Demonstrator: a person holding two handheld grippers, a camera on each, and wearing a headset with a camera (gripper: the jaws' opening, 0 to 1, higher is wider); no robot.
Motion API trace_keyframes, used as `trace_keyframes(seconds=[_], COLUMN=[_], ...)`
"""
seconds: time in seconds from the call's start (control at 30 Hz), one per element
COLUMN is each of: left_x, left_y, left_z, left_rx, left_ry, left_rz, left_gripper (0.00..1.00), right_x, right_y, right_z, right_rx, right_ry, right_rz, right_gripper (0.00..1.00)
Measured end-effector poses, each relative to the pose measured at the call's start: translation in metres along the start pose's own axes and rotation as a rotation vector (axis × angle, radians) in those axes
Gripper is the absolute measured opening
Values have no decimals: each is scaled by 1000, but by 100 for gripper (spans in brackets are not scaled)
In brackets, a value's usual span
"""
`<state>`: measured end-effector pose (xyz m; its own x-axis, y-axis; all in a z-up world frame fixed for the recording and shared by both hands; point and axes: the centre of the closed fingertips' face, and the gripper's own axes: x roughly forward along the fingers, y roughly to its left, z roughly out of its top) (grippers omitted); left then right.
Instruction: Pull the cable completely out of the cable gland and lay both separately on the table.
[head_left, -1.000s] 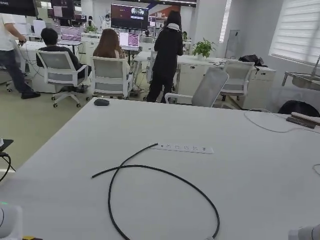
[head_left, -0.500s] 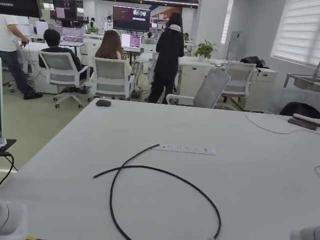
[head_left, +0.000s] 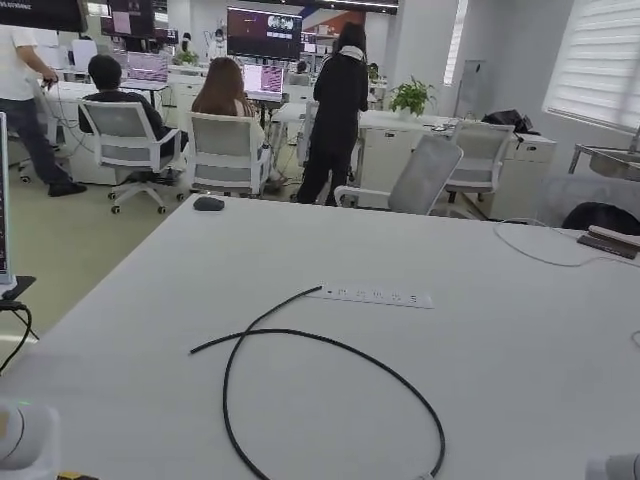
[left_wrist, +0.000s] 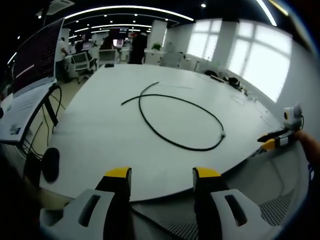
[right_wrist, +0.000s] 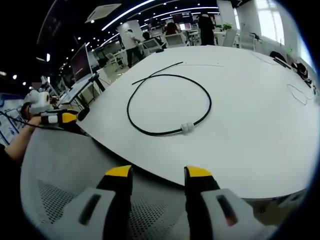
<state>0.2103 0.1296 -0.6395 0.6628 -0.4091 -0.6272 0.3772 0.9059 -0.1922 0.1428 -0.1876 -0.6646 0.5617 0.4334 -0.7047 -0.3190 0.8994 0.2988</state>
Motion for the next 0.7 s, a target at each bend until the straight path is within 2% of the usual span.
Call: trace_keyframes(seconds=[0.4, 0.7], left_x=[1, 1], left_y=[-2, -2], left_z=[-1, 0], left_rx=[1, 0], left_ry=[9, -1], left_rz=[-16, -20], left_gripper=[48, 48], right_x=[1, 1], right_y=[1, 2], right_z=[-1, -1], right_rx=[4, 6], right_ry=[5, 4], right_rz=[5, 14], right_gripper=[42, 41])
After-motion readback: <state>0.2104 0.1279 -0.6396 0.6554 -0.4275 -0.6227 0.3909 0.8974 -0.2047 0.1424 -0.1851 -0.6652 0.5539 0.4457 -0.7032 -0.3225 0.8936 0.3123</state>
